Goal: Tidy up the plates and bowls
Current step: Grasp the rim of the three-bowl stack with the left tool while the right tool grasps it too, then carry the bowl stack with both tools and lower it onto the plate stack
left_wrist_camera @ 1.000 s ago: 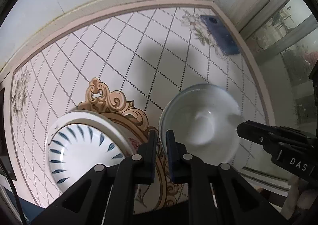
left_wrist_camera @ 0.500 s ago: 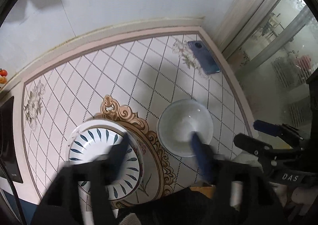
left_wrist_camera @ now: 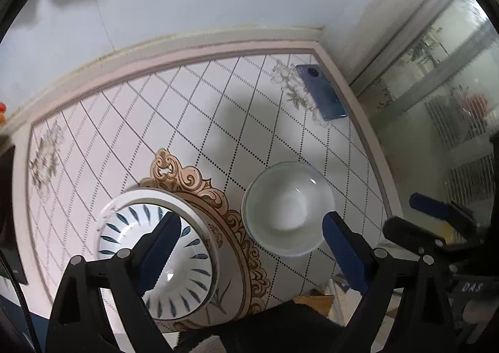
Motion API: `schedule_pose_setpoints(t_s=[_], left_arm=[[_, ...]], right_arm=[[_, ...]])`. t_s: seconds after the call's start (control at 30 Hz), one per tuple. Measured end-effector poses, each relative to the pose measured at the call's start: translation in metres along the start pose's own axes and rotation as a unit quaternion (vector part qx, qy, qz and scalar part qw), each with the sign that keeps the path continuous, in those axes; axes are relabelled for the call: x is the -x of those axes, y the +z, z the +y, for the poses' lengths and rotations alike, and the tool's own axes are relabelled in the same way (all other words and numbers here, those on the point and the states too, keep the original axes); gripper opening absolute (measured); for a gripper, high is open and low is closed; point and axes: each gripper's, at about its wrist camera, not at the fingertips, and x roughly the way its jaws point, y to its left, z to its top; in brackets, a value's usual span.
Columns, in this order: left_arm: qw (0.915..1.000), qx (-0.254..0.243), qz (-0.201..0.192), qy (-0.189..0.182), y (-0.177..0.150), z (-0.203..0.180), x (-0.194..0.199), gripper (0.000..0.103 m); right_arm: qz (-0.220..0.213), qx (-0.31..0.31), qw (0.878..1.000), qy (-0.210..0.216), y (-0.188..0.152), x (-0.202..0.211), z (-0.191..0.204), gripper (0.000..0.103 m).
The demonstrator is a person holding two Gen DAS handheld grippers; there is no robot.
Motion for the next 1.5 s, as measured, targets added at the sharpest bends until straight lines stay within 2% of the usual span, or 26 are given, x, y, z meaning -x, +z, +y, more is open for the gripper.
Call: schedule_pose_setpoints(t_s=[0.3, 0.5, 0.8, 0.87, 0.9, 0.97, 1.0, 1.07, 1.13, 1.2, 1.37, 1.5], left_arm=[[0.9951, 0.068, 0.072, -0.002, 0.022, 0.030, -0.082, 0.093], [0.9881, 0.086, 0.124, -0.029, 0.028, 0.035, -0.126, 0.090], [0.9806, 0.088, 0.166, -0.057, 0.023, 0.027, -0.164, 0.090], [0.9794, 0.091, 0.168, -0.066, 0.022, 0.027, -0.168, 0.086], [0.9783, 0.095, 0.169, -0.074, 0.021, 0.026, -0.169, 0.078], [0.9759, 0.103, 0.170, -0.090, 0.020, 0.027, -0.170, 0.071], [0.9753, 0.106, 0.168, -0.096, 0.020, 0.027, -0.170, 0.064], [0.9745, 0.106, 0.165, -0.109, 0.021, 0.025, -0.169, 0.055], [0.9766, 0.100, 0.160, -0.104, 0.021, 0.020, -0.167, 0.052], [0.9787, 0.096, 0.152, -0.099, 0.021, 0.017, -0.165, 0.051], [0.9800, 0.107, 0.144, -0.086, 0.015, 0.018, -0.160, 0.048], [0.9802, 0.112, 0.148, -0.069, 0.010, 0.018, -0.158, 0.048]], right_arm=[[0.037, -0.032, 0.999, 0.024, 0.006, -0.065, -0.031, 0.095], [0.082, -0.079, 0.990, 0.087, 0.008, -0.122, -0.050, 0.095], [0.129, -0.121, 0.971, 0.159, -0.002, -0.187, -0.060, 0.095], [0.132, -0.125, 0.969, 0.169, -0.005, -0.194, -0.062, 0.095], [0.132, -0.129, 0.967, 0.174, -0.006, -0.197, -0.063, 0.095], [0.123, -0.133, 0.965, 0.190, -0.005, -0.199, -0.064, 0.096], [0.120, -0.133, 0.965, 0.193, -0.005, -0.200, -0.065, 0.095], [0.113, -0.136, 0.964, 0.200, -0.003, -0.201, -0.065, 0.093], [0.115, -0.132, 0.963, 0.206, -0.001, -0.205, -0.062, 0.083], [0.118, -0.136, 0.961, 0.212, -0.001, -0.209, -0.061, 0.060], [0.115, -0.126, 0.965, 0.197, 0.000, -0.212, -0.055, 0.057], [0.124, -0.134, 0.963, 0.199, 0.000, -0.214, -0.054, 0.057]])
